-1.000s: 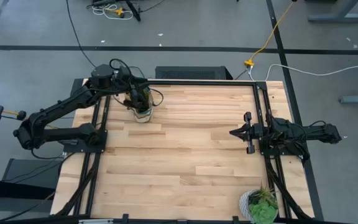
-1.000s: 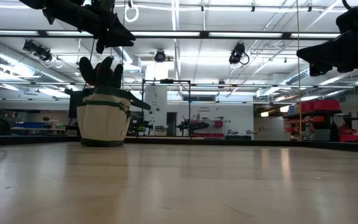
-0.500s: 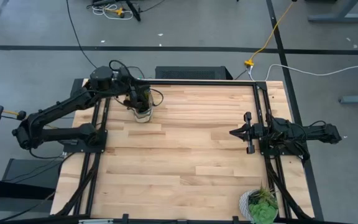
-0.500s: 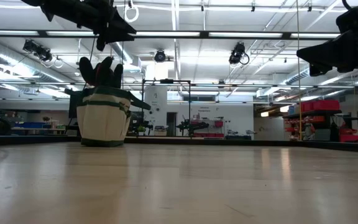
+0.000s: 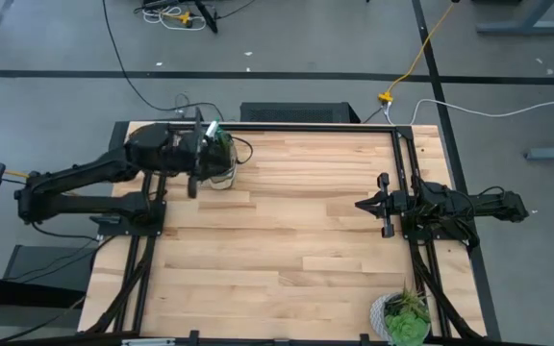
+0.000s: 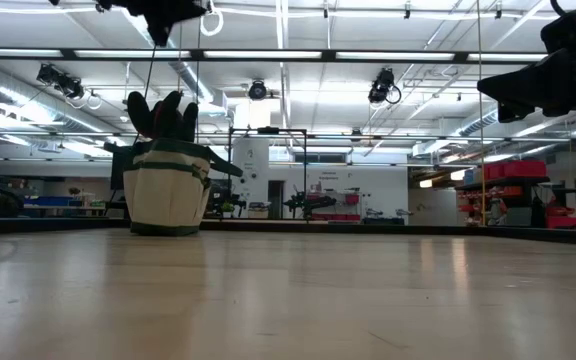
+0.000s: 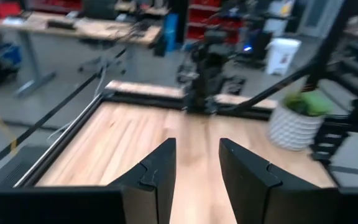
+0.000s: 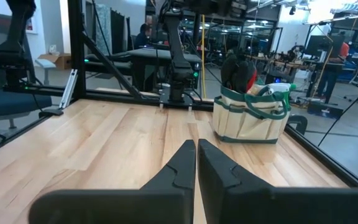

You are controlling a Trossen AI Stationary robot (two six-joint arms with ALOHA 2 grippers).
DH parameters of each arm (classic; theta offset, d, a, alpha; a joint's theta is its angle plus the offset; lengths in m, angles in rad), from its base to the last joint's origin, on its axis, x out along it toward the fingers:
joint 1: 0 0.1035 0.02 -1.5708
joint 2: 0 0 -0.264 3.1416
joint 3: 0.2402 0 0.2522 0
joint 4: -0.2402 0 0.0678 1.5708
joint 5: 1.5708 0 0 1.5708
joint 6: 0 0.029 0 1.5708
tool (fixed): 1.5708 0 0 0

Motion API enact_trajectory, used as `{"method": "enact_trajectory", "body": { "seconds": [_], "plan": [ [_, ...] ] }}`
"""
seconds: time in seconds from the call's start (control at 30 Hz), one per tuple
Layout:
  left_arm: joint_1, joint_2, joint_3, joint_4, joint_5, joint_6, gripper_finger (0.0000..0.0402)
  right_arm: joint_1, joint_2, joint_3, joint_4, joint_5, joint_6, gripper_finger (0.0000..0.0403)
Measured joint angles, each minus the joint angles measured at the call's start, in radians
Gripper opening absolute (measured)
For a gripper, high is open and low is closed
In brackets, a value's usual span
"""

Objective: Pick & Place Garden tools in Gardening bag
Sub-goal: Return to Home Position

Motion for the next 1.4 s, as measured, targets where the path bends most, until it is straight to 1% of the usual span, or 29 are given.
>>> {"method": "enact_trajectory", "body": {
  "seconds": [0.23,0.47,0.57,0.67,0.73,1.07,1.2,1.4],
  "plan": [
    [-0.122,-0.136,0.0,-0.02,0.0,0.008,0.0129,0.0,0.0,0.0,0.0,0.0,0.0,0.002],
    [-0.198,-0.238,-0.004,-0.028,0.0,0.009,0.0129,0.0,0.0,0.0,0.0,0.0,0.0,0.002],
    [-0.226,-0.285,-0.04,-0.014,0.0,0.01,0.0129,0.0,0.0,0.0,0.0,0.0,0.0,0.002],
    [-0.251,-0.335,-0.1,-0.003,0.0,0.009,0.0129,0.0,0.0,0.0,0.0,0.0,0.0,0.002],
    [-0.267,-0.368,-0.151,0.042,0.0,0.009,0.0129,0.0,0.0,0.0,0.0,0.0,0.0,0.002],
    [-0.323,-0.519,-0.47,0.428,-0.004,0.035,0.0129,0.0,0.0,0.0,0.0,0.0,0.0,0.002],
    [-0.337,-0.576,-0.584,0.522,-0.037,0.023,0.0129,0.0,0.0,0.0,0.0,0.0,0.0,0.002],
    [-0.34,-0.662,-0.715,0.592,-0.097,0.007,0.0129,0.0,0.0,0.0,0.0,0.0,0.0,0.002]
  ]
}}
